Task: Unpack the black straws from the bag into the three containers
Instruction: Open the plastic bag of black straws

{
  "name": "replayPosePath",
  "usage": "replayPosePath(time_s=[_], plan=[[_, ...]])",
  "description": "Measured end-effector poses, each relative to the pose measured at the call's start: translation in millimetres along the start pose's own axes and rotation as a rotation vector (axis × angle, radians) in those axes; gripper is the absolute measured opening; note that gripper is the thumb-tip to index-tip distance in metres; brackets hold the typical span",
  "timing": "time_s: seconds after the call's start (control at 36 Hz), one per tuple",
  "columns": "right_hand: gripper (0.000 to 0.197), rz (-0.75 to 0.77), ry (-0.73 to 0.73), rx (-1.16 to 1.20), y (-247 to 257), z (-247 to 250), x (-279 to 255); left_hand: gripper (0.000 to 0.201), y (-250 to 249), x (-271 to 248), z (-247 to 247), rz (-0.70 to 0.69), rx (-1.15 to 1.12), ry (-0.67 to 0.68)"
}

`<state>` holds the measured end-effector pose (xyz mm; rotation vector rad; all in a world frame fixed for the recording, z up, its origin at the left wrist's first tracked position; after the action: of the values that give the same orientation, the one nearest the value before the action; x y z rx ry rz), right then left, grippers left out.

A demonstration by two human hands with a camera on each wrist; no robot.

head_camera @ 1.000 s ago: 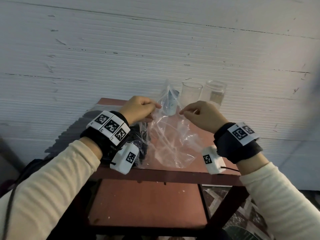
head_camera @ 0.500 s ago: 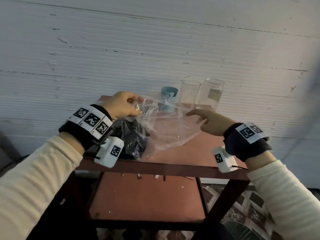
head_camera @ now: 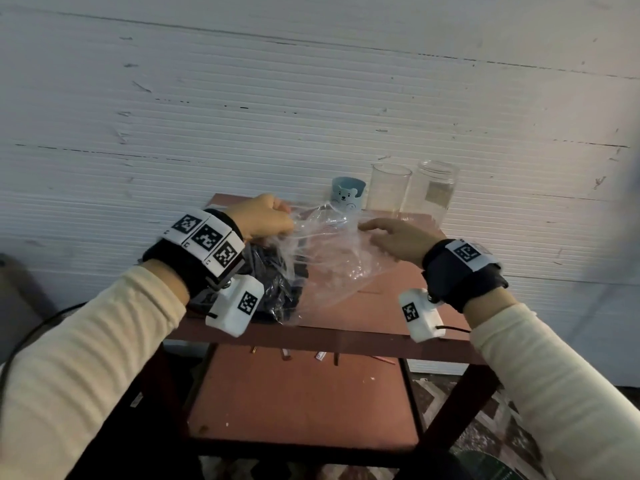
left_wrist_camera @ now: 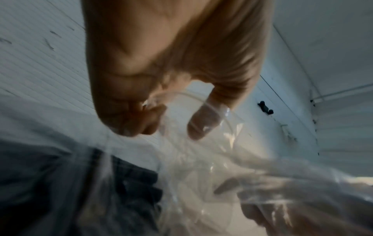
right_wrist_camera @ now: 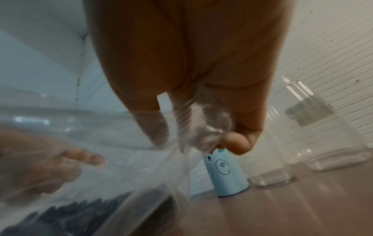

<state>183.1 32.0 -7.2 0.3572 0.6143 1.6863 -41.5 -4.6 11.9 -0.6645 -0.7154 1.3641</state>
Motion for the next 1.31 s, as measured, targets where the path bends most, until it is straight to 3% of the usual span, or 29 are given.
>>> replayPosePath(time_s=[0.06,0.14,0.22,0.36,0.47,0.56,0.69,0.81,0.89,0.94,1.03,1.11,1.19,1.31], plan=[[0.037,0.042,-0.035,-0.039,7,0,5,0.026,-1,3,5,-0.007,0.095,-0.042],[0.038,0.068,-0.037,-0.062,17,-5,15,0.058,5,8,9,-0.021,0.222,-0.080],[0.046,0.071,-0.029,-0.074,23,-10,24,0.070,14,13,7,-0.018,0.291,-0.057],[0.067,0.067,0.029,-0.136,30,-19,32,0.074,24,13,9,-0.013,0.366,-0.019],[0.070,0.024,0.108,-0.169,32,-27,40,0.065,30,16,11,-0.005,0.414,0.050],[0.072,-0.021,0.150,-0.175,34,-35,47,0.060,27,19,19,-0.032,0.443,-0.020],[0.069,-0.031,0.161,-0.160,40,-45,51,0.046,39,24,32,-0.040,0.233,-0.129],[0.063,-0.002,0.121,-0.069,50,-49,50,0.045,43,21,39,-0.059,0.058,-0.183],[0.067,-0.021,0.169,-0.008,52,-56,54,0.050,42,17,39,-0.083,-0.147,-0.204],[0.052,-0.090,0.276,0.099,50,-64,54,0.056,45,19,38,-0.090,-0.282,-0.221],[0.015,-0.108,0.302,0.139,49,-66,48,0.055,41,22,37,-0.113,-0.354,-0.239],[0.025,-0.082,0.269,0.300,49,-61,44,0.061,32,22,34,-0.121,-0.500,-0.236],[0.062,0.032,0.185,0.391,51,-50,42,0.060,21,22,35,-0.166,-0.553,-0.240],[0.069,0.250,0.016,0.531,61,-23,34,0.059,1,20,39,-0.267,-0.616,-0.279]])
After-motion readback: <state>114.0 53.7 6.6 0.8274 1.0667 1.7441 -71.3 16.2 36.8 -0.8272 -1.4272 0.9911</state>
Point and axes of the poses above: each hand's wrist, its own x-axis towards the middle knuckle, its own z-axis out of the back of the hand, y = z × x, the point moved 6 cm from there along x, towards the middle knuckle, and after that the axes turned 9 degrees about -z, right-handed, at the moved point
